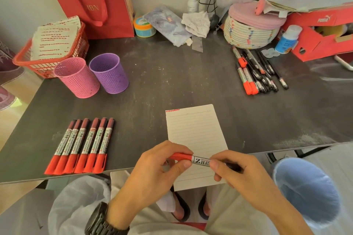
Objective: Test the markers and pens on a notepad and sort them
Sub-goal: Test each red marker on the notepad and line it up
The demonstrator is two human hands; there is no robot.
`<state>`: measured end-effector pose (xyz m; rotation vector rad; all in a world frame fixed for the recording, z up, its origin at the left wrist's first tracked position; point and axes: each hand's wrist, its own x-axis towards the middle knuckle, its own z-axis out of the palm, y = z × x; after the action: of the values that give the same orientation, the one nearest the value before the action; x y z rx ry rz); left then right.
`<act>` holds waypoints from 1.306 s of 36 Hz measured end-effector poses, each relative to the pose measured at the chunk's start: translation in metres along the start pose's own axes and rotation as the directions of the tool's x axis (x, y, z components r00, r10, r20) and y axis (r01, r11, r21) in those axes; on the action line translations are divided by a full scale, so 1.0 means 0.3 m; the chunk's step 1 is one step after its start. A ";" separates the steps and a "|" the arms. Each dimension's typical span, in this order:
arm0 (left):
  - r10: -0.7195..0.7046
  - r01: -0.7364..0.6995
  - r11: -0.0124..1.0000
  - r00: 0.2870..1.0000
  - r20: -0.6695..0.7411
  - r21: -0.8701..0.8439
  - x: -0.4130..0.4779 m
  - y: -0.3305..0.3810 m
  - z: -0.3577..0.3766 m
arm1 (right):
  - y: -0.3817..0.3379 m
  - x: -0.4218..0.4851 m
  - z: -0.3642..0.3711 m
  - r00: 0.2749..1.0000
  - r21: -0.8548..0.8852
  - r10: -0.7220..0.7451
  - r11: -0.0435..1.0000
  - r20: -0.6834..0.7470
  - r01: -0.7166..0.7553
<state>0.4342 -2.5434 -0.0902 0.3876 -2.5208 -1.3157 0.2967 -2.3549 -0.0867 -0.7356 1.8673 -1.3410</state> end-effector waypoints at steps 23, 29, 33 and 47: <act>0.009 0.000 0.990 0.998 0.059 -0.138 0.045 0.017 -0.104 | 0.041 -0.006 0.103 0.999 0.188 -0.021 0.982 -0.031 0.026; -0.255 0.023 0.452 0.961 -0.104 -0.892 0.103 0.055 -0.087 | 0.018 -0.006 0.171 0.998 0.397 0.064 0.916 -0.012 -0.054; -0.376 -0.014 0.203 0.922 -0.091 -0.979 0.138 0.093 -0.030 | -0.004 -0.006 0.239 0.992 0.417 0.118 0.904 -0.038 -0.092; -0.394 -0.022 -0.035 0.919 -0.006 -0.999 0.142 0.125 0.032 | -0.073 -0.055 0.253 0.951 0.490 0.269 0.856 -0.155 -0.162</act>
<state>0.3873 -2.5306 -0.0595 0.4927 -0.6306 -2.5070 0.3688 -2.3903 -0.0781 -0.1211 1.6192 -1.6884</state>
